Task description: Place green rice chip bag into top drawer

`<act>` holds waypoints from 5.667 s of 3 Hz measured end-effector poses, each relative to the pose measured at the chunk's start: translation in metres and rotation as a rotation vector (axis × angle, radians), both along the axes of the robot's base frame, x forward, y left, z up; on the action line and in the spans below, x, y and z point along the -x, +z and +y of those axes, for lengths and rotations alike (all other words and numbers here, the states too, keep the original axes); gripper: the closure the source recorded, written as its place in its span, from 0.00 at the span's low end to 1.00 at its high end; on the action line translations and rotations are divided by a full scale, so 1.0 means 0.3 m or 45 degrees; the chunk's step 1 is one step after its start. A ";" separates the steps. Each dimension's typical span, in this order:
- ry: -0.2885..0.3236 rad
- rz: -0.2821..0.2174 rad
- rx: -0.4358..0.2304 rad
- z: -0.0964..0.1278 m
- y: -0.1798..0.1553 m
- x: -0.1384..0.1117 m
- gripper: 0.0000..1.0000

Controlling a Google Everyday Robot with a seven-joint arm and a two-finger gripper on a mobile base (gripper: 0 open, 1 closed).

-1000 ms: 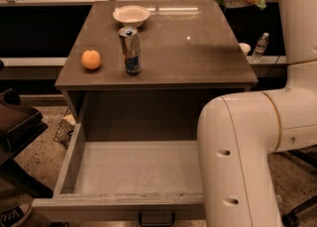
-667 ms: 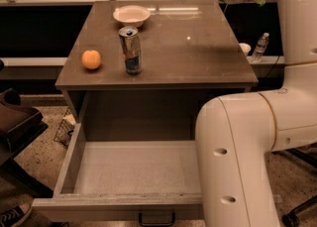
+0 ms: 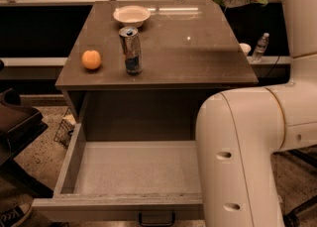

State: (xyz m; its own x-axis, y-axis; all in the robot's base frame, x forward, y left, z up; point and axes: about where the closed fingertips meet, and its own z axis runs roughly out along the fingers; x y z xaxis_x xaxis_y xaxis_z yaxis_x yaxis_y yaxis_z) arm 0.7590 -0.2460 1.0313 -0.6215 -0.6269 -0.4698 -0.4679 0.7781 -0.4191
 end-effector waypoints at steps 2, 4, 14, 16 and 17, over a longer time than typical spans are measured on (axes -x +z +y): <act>0.046 0.101 0.004 -0.002 0.180 0.258 1.00; 0.056 0.025 -0.002 0.011 0.191 0.193 1.00; -0.095 0.217 -0.734 -0.141 -0.118 1.092 1.00; -0.112 0.267 -0.721 -0.123 -0.207 1.076 1.00; -0.110 0.304 -0.738 -0.094 -0.385 1.067 1.00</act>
Offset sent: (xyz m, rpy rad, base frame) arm -0.1358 -0.0077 0.0430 -0.0186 0.3247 0.0202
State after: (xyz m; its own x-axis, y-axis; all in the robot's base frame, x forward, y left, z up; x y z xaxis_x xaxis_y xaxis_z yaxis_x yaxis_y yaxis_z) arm 0.4390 -0.2744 0.9159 -0.7882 -0.2550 -0.5601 -0.4219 0.8865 0.1901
